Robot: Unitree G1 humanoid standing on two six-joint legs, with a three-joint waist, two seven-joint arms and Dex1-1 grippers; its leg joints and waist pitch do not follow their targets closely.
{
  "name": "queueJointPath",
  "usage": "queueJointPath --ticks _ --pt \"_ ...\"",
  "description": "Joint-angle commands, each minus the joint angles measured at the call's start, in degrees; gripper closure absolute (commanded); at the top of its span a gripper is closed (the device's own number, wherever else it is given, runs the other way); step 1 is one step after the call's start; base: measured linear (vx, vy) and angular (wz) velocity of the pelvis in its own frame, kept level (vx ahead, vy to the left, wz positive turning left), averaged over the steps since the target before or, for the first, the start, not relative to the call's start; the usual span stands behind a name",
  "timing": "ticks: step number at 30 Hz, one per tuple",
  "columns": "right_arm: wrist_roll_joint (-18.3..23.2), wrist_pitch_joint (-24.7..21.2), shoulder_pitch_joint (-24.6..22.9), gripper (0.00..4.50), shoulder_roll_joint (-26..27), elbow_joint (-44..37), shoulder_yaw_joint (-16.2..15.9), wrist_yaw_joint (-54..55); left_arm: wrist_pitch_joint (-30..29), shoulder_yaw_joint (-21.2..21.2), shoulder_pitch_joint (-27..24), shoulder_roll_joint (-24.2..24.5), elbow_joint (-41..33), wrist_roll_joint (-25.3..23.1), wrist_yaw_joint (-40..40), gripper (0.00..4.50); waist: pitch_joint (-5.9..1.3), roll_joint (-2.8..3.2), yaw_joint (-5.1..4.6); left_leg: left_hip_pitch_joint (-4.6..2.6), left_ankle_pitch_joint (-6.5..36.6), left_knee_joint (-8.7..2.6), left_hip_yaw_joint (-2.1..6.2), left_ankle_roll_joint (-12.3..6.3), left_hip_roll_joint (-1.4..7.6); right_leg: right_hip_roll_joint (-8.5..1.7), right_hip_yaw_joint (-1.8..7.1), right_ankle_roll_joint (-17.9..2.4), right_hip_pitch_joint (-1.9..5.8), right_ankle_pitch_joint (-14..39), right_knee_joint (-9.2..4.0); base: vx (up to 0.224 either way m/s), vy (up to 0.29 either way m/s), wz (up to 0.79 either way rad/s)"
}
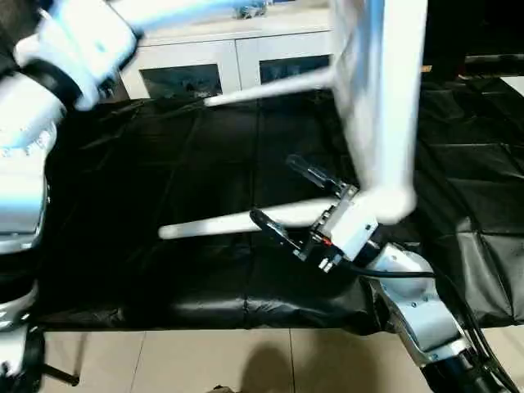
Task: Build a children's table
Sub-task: Flip table
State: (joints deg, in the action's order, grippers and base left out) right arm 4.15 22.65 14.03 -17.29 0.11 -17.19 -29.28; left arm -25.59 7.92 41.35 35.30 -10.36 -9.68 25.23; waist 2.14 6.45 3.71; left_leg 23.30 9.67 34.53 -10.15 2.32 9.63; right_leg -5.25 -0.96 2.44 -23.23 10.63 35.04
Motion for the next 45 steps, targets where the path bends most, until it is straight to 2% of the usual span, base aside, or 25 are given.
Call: queueJointPath --ticks 1,7,8,9,11,12,15,16,17,18,20,22,23,25,27,29,32,34,35,37,39,45 --pt "0.52 -0.21 0.08 0.0 -0.06 -0.76 0.67 -0.74 -4.23 8.21 3.17 -2.29 0.21 5.4 -6.59 2.4 -3.7 -1.28 -0.09 -1.02 14.83 -4.14 1.16 -2.68 1.9 -1.76 0.65 -12.51 2.03 8.68 -3.64 0.0 0.0 0.0" --pt "1.19 -0.7 -1.01 0.0 0.14 -1.0 1.76 -0.38 -6.42 12.96 4.19 -5.61 0.21 7.35 -9.17 2.4 -4.24 -1.56 -0.1 -0.63 8.89 -3.3 1.04 -5.52 1.77 -1.77 0.46 -14.0 2.36 2.23 -3.11 0.0 0.0 0.0" --pt "2.37 -1.22 -1.52 0.0 0.81 -1.04 2.75 0.38 -6.67 14.8 4.21 -6.79 0.26 7.94 -10.87 2.4 -4.53 -1.62 -0.06 -0.38 6.23 -2.89 1.04 -6.62 1.68 -1.73 0.39 -14.41 2.41 -0.76 -2.71 0.0 0.0 0.0" --pt "3.29 -1.71 -1.91 0.0 1.31 -1.2 3.49 1.07 -7.09 16.38 4.37 -7.93 0.28 8.73 -12.16 2.4 -4.37 -1.6 -0.01 -0.4 6.04 -2.76 0.92 -7.76 1.7 -1.64 0.29 -15.04 2.13 -1.32 -2.76 0.0 0.0 0.0" --pt "4.74 -2.32 -2.59 0.0 1.81 -1.4 4.35 1.61 -7.5 18.1 4.44 -8.98 0.26 9.72 -13.53 2.4 -4.28 -1.58 0.11 -0.48 6.79 -2.87 0.97 -7.99 1.81 -1.74 0.25 -15.23 2.14 -0.15 -2.94 0.0 0.0 0.0" --pt "6.72 -2.97 -3.48 0.0 2.27 -1.59 5.21 1.81 -7.07 19.95 4.53 -10.18 0.35 11.5 -14.53 2.4 -4.27 -1.85 0.17 -0.41 6.99 -2.85 0.92 -8.08 1.79 -1.78 0.25 -15.41 2.19 0.53 -2.87 0.0 0.0 0.0" --pt "9.55 -3.11 -5.25 0.0 2.89 -1.41 7.22 2.19 -5.78 23.61 4.41 -13.27 -0.94 15.99 -15.27 2.4 -4.32 -1.79 0.31 -0.47 6.67 -2.82 1.01 -8.25 1.99 -1.76 0.15 -15.64 2.09 0.43 -2.89 0.0 0.0 0.0" --pt "9.67 -2.79 -5.53 0.0 2.98 -1.16 7.75 2.43 -5.85 24.43 4.27 -13.94 -1.43 16.91 -15.32 2.4 -4.35 -1.71 0.37 -0.46 6.51 -2.75 1.06 -8.2 2.0 -1.69 0.07 -15.8 2.04 0.21 -2.76 0.0 0.0 0.0" --pt "9.69 -2.45 -5.85 0.0 3.17 -0.84 8.47 2.9 -5.46 25.4 4.04 -14.79 -1.99 18.63 -14.78 2.4 -4.4 -1.95 0.35 -0.5 6.19 -2.67 1.03 -8.27 2.05 -1.66 0.02 -16.11 1.98 -0.6 -2.69 0.0 0.0 0.0" --pt "9.73 -1.98 -6.2 0.0 3.59 -0.32 9.61 3.82 -5.0 26.69 3.7 -16.02 -2.79 21.39 -13.78 2.41 -4.44 -1.6 0.57 -0.7 5.9 -2.57 1.1 -8.34 2.22 -1.7 -0.09 -16.69 1.71 -1.38 -2.61 0.0 0.0 0.0" --pt "9.64 -1.93 -6.01 0.0 4.29 0.38 10.99 5.43 -5.04 26.56 2.81 -16.11 -3.22 21.1 -13.61 2.41 -4.3 -1.58 0.68 -0.68 6.41 -2.57 1.2 -8.5 2.42 -1.57 -0.29 -16.8 1.51 -1.48 -2.56 0.0 0.0 0.0" --pt "10.07 -3.52 -5.18 0.0 5.06 1.81 12.73 7.29 -4.56 25.81 0.73 -16.7 -4.22 21.9 -12.24 2.54 -4.05 -1.8 0.85 -0.7 8.18 -2.89 1.2 -7.77 2.55 -1.71 -0.4 -16.23 1.57 0.57 -2.78 0.0 0.0 0.0" --pt "10.22 -3.95 -5.05 0.0 5.15 1.96 12.89 7.44 -4.48 25.67 0.43 -16.81 -4.37 22.08 -12.03 2.6 -4.03 -1.77 0.99 -0.78 9.02 -2.94 1.32 -7.37 2.57 -1.75 -0.41 -15.99 1.59 1.42 -2.82 0.0 0.0 0.0" --pt "11.21 -5.32 -4.53 0.0 5.45 2.31 13.24 7.46 -4.36 25.19 -0.48 -17.18 -4.94 22.41 -11.68 2.69 -3.75 -2.1 1.12 -1.05 11.92 -3.42 1.34 -5.86 2.77 -1.7 -0.36 -15.15 1.58 3.83 -3.09 0.0 0.0 0.0" --pt "13.59 -7.63 -3.53 0.0 6.17 1.58 13.29 7.01 -4.4 24.47 -1.31 -17.24 -5.49 21.77 -12.29 2.81 -3.6 -2.09 1.17 -1.19 15.82 -3.76 1.28 -3.89 2.69 -1.82 -0.18 -13.7 1.45 7.44 -3.38 0.0 0.0 0.0" --pt "16.55 -10.31 -2.16 0.0 7.54 0.22 13.87 7.36 -4.18 23.72 -2.21 -17.31 -6.18 21.86 -12.67 2.87 -3.5 -2.34 0.86 -0.92 17.85 -4.17 1.5 -2.45 2.59 -1.93 -0.23 -12.17 1.68 9.65 -3.47 0.0 0.0 0.0" --pt "15.82 -10.7 -1.53 0.0 7.71 0.08 13.81 7.48 -2.21 22.78 -4.2 -17.26 -6.57 21.62 -12.13 2.92 -3.22 -2.52 0.75 -1.23 21.62 -4.51 1.59 0.07 2.58 -1.96 -0.08 -9.65 1.16 14.72 -4.1 0.0 0.0 0.0" --pt "15.06 -10.52 -1.44 0.0 8.05 0.63 13.95 7.63 0.81 21.28 -6.82 -17.18 -6.96 20.96 -11.14 2.93 -2.99 -2.71 0.63 -1.17 23.56 -4.85 1.7 1.07 2.58 -2.09 -0.03 -8.72 1.18 17.01 -4.42 0.0 0.0 0.0" --pt "14.86 -10.44 -1.44 0.0 8.04 0.69 13.93 7.65 1.6 21.13 -7.33 -17.3 -6.93 20.76 -11.0 2.93 -3.06 -2.7 0.61 -1.44 24.71 -4.85 1.73 1.7 2.57 -2.1 0.05 -8.18 1.04 18.04 -4.57 0.0 0.0 0.0" --pt "14.26 -10.3 -1.38 0.0 8.12 0.5 14.01 8.05 6.61 19.98 -11.0 -18.32 -6.54 19.24 -10.3 2.93 -3.17 -2.71 0.46 -1.35 24.34 -4.95 1.8 2.12 2.59 -2.01 0.1 -7.95 1.14 16.34 -4.61 0.0 0.0 0.0" --pt "14.06 -10.55 -1.14 0.0 8.2 0.05 14.35 8.41 7.25 19.52 -12.85 -19.86 -6.62 19.35 -10.99 2.94 -3.31 -2.74 0.49 -1.56 24.02 -4.89 1.65 2.18 2.66 -1.86 0.19 -8.39 0.95 13.66 -4.38 0.0 0.0 0.0" --pt "13.96 -10.91 -1.37 0.0 8.31 -0.24 14.64 8.77 11.45 16.89 -16.87 -21.13 -4.45 17.83 -11.71 2.94 -3.19 -2.84 0.74 -1.47 25.29 -5.05 1.75 2.25 2.61 -1.9 0.23 -7.65 0.98 14.49 -4.57 0.0 0.0 0.0"
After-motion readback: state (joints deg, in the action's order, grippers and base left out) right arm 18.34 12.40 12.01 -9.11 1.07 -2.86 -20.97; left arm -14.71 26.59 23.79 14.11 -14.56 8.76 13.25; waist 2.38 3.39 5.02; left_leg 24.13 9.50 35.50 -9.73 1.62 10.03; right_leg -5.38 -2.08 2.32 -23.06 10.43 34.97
